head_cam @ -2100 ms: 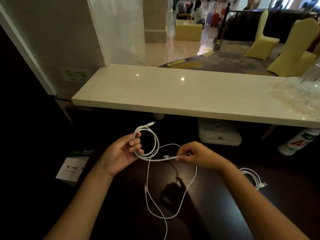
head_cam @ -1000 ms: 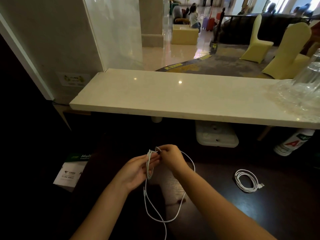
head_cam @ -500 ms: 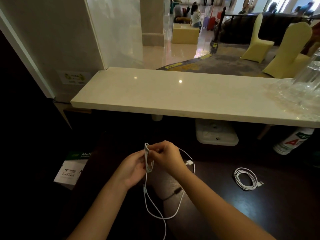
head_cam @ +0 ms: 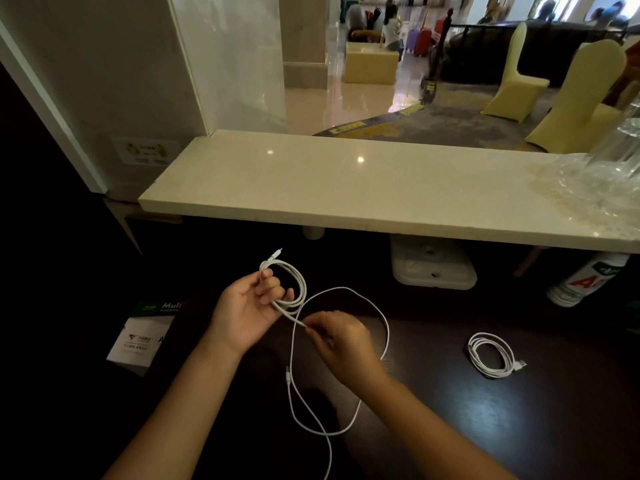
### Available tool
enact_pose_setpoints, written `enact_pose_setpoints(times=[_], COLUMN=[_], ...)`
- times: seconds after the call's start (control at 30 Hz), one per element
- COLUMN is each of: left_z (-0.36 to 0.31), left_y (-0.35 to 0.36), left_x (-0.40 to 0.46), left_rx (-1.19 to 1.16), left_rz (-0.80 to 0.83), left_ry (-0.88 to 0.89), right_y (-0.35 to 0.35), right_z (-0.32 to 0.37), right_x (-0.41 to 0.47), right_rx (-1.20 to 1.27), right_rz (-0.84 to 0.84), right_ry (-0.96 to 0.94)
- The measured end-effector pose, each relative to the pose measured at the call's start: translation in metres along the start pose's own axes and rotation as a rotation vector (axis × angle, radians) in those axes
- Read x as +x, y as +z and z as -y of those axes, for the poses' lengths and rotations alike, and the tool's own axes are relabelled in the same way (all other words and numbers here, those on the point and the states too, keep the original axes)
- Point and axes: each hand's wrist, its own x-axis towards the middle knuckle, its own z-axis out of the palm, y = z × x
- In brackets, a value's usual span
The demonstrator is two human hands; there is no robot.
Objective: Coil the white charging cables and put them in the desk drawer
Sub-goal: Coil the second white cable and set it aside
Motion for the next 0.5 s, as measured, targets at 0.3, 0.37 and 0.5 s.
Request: enact_pose_setpoints(times=[0.3, 0.37, 0.5], left_z=[0.007, 0.010, 0.021], left_y=[0.002, 0.005, 0.005], left_x=[-0.004, -0.007, -0.011], left_rx=[-0.111, -0.068, -0.058], left_rz=[0.146, 0.115, 0.143], left_ry=[-0.008, -0.007, -0.096], right_y=[-0.012, -0.016, -0.028], right_z=[-0.015, -0.008, 0.007], right_x=[0.015, 0.024, 0.038], right_rx=[-0.203, 0.384, 0.973], right_rz=[-0.009, -0.044, -0.026], right_ry=[0.274, 0.614, 0.888])
